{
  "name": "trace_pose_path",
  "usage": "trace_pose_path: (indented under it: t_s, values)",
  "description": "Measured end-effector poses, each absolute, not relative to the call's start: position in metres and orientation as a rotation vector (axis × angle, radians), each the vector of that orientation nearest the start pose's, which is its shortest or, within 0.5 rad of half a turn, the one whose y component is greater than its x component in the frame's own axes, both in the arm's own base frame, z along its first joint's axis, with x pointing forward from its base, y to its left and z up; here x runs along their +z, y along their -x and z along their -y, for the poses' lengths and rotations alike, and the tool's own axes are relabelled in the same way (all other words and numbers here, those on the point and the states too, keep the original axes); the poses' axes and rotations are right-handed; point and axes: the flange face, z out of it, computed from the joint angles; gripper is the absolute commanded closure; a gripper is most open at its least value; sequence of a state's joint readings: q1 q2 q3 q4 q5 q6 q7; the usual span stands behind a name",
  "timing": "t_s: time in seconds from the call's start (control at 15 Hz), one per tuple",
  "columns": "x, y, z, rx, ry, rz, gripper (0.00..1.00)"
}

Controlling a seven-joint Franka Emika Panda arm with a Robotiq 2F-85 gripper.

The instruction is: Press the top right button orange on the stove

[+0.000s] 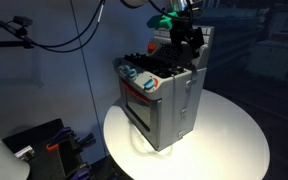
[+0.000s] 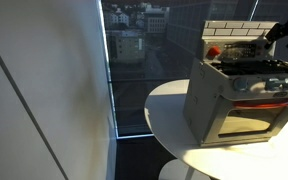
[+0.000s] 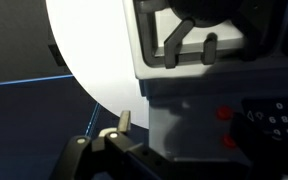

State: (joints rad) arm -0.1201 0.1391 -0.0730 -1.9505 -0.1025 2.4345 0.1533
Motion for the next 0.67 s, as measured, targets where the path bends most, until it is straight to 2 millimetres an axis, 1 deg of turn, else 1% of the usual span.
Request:
trace_pose_path:
  t_s: [0.67]
  values:
    - [0.4500,-0.6118,0.1160,-0.568,3.146,-0.420,0.00]
